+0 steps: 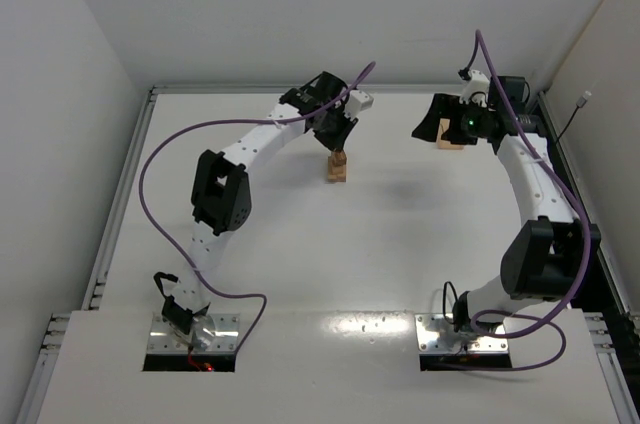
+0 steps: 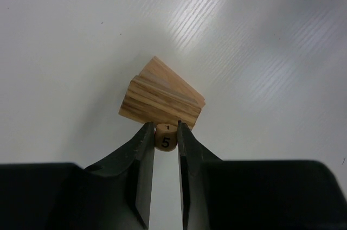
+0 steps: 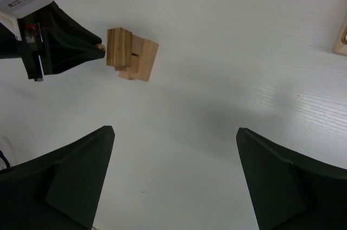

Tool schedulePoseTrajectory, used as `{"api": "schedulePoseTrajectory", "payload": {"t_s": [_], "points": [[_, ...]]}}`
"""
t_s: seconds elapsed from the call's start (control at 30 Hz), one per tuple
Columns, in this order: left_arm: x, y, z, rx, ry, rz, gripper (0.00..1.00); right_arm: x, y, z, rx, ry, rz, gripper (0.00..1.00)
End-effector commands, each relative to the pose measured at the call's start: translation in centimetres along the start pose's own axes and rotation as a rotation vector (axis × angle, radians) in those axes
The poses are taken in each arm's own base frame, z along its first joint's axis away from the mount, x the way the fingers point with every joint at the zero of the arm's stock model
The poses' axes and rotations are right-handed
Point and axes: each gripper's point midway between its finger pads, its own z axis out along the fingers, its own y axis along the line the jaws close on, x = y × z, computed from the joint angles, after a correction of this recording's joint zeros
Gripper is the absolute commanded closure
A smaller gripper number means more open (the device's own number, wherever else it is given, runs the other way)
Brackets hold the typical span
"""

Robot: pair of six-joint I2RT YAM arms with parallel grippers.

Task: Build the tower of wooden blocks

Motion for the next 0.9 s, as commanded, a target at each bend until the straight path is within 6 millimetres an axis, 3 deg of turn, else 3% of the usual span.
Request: {"api": "schedulePoseTrajectory", "payload": {"t_s": [0.0, 0.33, 0.67, 0.87], "points": [[-1.8, 0.8, 0.0, -0.024, -0.062, -0.006, 1.0, -1.7, 0.9, -0.7, -0.032, -0.064, -0.042, 0.07], [-1.5, 1.0, 0.6, -0.031, -0.051, -0.017, 0.92, -1.3, 0.8, -0.6, -0.032, -0.056, -0.037, 0.07], [-1.7, 1.0, 0.7, -0.033, -0.06, -0.024, 0.6, -0.6, 0.6, -0.1, -0.04, -0.04, -0.018, 0.07], [-2.2, 1.1, 0.7, -0.036, -0.08, -0.03, 0.48, 0.0, 0.4, 0.2, -0.04, -0.031, -0.012, 0.07]]}}
